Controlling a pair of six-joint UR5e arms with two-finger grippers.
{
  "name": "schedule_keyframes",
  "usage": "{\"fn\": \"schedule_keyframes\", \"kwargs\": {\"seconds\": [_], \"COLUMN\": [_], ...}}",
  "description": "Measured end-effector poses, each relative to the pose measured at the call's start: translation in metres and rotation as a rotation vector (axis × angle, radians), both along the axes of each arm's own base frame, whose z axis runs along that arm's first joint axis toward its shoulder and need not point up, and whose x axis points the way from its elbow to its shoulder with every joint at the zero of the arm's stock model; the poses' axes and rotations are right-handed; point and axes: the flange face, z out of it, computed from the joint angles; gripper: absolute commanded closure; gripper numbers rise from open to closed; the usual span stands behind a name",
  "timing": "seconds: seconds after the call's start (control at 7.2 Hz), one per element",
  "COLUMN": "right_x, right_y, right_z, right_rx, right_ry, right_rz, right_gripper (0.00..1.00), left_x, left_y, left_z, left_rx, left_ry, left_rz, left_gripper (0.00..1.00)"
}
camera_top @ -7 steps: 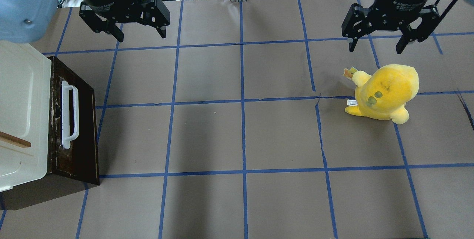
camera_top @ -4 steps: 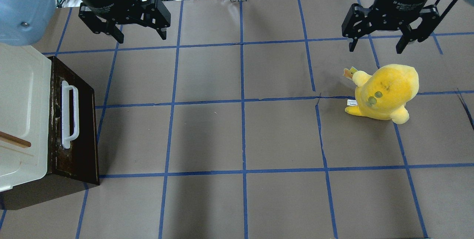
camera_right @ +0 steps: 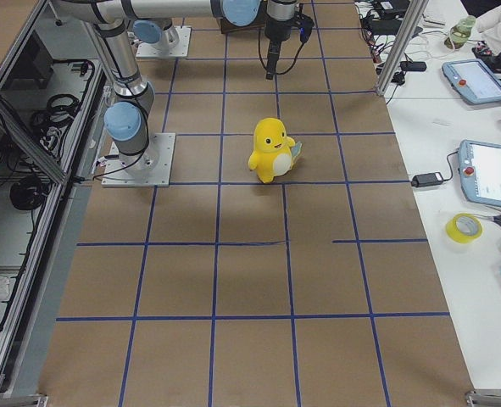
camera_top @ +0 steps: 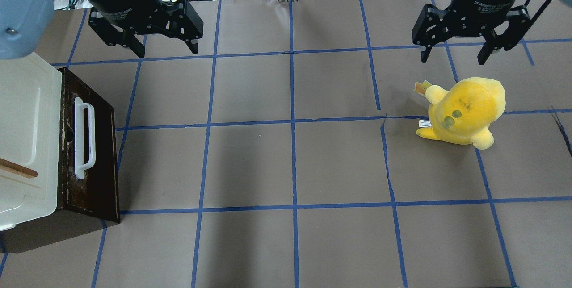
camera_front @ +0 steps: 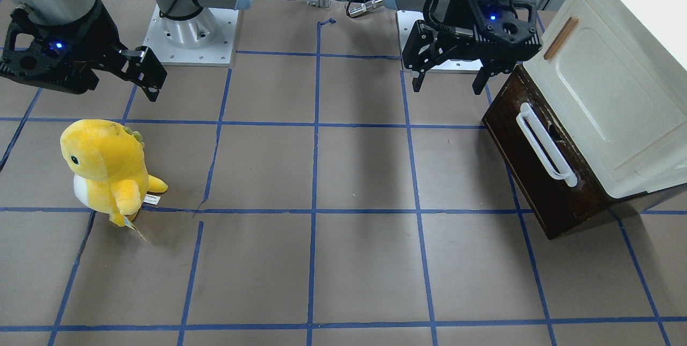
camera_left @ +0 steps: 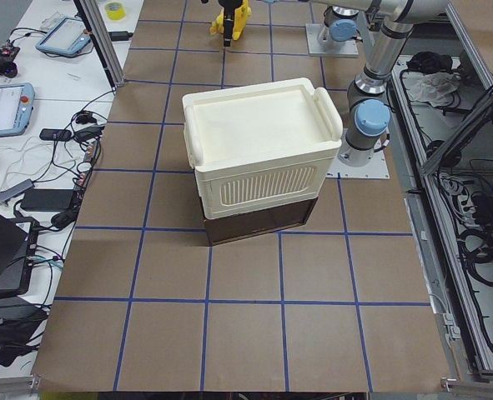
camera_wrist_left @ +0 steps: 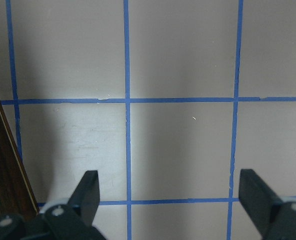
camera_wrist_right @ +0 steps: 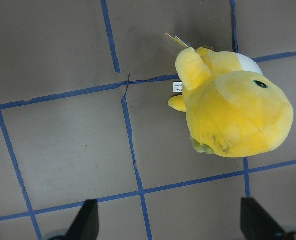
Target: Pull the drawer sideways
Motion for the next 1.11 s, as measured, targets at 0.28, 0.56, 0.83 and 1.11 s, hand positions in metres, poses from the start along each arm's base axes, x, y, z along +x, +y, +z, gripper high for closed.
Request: {"fn": "schedule_keyframes", "kwargs": {"seconds": [0.28,0.56,0.83,1.11], "right_x": [0.000,0.000,0.000,0.000], "right_y": [0.000,0.000,0.000,0.000], "right_z": [0.000,0.000,0.000,0.000], "right_rx": [0.000,0.000,0.000,0.000], "right_ry": [0.000,0.000,0.000,0.000], "right_rz": [0.000,0.000,-0.001,0.000], "right_gripper": [0.00,0.00,0.00,0.00], "left_x": [0.001,0.001,0.002,0.002], "left_y": [0.004,0.008,0.013,0.015], "left_z": [0.002,0.001,0.002,0.003], "left_rx": [0.006,0.023,0.037,0.041], "left_ry": [-0.003,-0.007,-0.009,-0.009], "left_rz": [0.001,0.003,0.003,0.005], "left_gripper": [0.00,0.00,0.00,0.00]}}
